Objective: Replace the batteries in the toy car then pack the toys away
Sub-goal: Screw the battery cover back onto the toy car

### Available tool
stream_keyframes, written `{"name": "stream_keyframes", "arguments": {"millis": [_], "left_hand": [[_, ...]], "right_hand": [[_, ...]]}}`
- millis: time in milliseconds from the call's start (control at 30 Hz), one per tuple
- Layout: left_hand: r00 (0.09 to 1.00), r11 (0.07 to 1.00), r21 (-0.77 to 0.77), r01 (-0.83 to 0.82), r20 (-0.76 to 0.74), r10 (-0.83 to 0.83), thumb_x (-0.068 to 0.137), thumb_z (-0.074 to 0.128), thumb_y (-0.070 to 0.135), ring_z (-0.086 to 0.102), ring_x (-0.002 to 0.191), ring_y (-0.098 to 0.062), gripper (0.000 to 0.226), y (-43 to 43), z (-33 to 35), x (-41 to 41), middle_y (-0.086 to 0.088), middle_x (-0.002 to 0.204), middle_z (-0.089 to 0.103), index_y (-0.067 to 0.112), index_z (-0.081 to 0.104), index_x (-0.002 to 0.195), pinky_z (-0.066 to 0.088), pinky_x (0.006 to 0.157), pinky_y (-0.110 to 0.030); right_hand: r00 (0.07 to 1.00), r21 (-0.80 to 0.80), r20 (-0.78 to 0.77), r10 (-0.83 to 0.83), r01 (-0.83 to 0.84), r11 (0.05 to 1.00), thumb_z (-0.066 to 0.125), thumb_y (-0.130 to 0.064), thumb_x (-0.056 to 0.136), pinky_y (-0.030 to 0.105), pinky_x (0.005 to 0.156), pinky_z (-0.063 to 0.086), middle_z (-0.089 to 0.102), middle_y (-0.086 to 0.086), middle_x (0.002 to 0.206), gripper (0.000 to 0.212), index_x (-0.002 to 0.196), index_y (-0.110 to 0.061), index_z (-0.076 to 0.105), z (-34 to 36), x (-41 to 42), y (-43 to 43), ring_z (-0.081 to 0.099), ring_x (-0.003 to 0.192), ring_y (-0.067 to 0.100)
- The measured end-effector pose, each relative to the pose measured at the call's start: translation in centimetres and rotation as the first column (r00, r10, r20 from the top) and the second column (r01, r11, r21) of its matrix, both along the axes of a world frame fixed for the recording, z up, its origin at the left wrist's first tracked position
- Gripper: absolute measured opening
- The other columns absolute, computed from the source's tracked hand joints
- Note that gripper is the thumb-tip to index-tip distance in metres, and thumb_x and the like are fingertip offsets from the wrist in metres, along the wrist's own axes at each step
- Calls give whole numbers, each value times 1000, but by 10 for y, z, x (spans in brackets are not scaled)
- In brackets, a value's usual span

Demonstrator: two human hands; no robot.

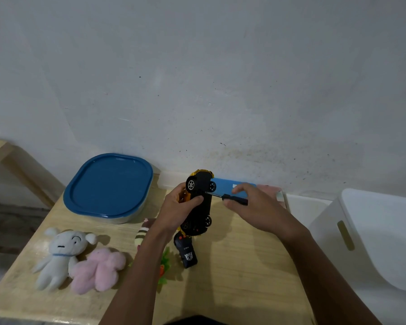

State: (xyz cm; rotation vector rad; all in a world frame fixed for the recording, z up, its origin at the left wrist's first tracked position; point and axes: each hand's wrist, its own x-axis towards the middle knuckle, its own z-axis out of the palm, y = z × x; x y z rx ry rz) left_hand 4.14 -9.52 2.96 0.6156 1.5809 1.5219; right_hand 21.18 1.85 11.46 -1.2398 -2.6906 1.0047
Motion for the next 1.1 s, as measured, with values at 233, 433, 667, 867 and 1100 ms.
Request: {"name": "stream_keyframes", "arguments": {"millis": [233,433,667,867,1100], "left_hand": [[999,999,6,39,5,-39,85,72,19,70,101,-19,31,1,0,0,2,106,74,37,67,110,54,95,-45],[996,996,16,85,15,-86,86,72,17,70,102,-19,33,2,0,5,2,106,74,34,66,114,55,93,-41],[998,998,35,53,17,-54,87,71,14,71,98,-18,30,4,4,11,1,103,74,30,67,111,57,83,-31],[996,996,33,83,43,-84,87,71,13,71,100,-20,32,2,4,15,-2,106,74,27,66,116,57,88,-36],[998,999,25,47,31,-47,86,72,15,70,99,-22,29,7,0,18,-4,103,74,30,68,110,57,90,-40]], "right_hand": [[999,28,-48,-21,22,999,61,-44,91,21,58,39,61,-8,77,22,91,-23,65,4,0,1,55,67,6],[949,-467,-65,-309,245,850,57,-38,95,23,43,20,38,-3,58,31,93,-11,71,5,2,-3,27,47,9],[971,-281,-79,-226,196,940,69,-38,87,22,50,36,66,-2,79,21,93,-20,60,6,8,-4,50,58,8],[982,-101,-64,-180,173,980,48,-44,98,26,53,33,54,4,65,47,73,-9,66,4,10,-4,43,51,13],[966,-286,-36,-256,236,929,67,-41,87,24,54,36,57,-2,78,26,88,-18,56,9,9,-12,49,65,12]]}}
